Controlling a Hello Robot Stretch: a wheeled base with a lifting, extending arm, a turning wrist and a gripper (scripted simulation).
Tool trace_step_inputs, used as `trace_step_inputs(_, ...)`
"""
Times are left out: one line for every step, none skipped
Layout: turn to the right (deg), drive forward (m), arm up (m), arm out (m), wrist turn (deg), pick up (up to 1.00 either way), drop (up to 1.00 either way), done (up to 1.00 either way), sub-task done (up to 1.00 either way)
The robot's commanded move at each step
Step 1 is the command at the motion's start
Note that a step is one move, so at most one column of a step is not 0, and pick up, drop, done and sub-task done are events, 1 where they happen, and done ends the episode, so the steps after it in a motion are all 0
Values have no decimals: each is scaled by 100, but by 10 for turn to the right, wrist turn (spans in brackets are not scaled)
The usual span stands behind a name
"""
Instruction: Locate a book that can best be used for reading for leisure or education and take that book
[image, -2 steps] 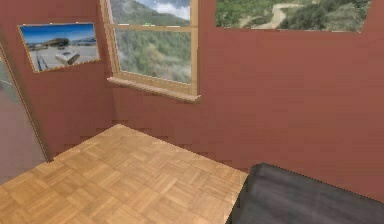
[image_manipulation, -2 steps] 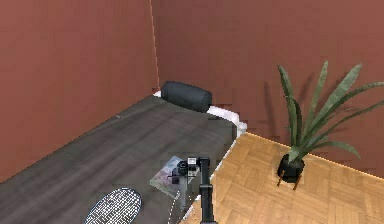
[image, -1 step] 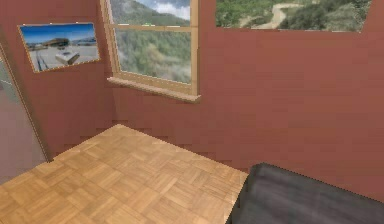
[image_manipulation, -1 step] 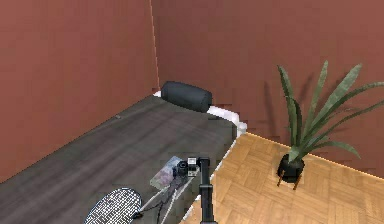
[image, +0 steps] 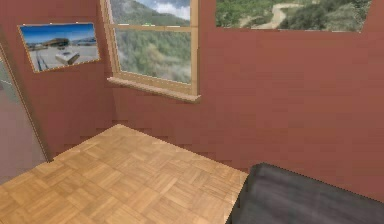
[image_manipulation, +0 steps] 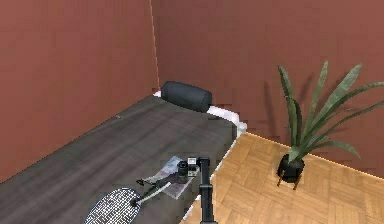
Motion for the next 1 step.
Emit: trace_step_inputs(0, 0, 0, 0, 450, 0, 0, 0, 0)
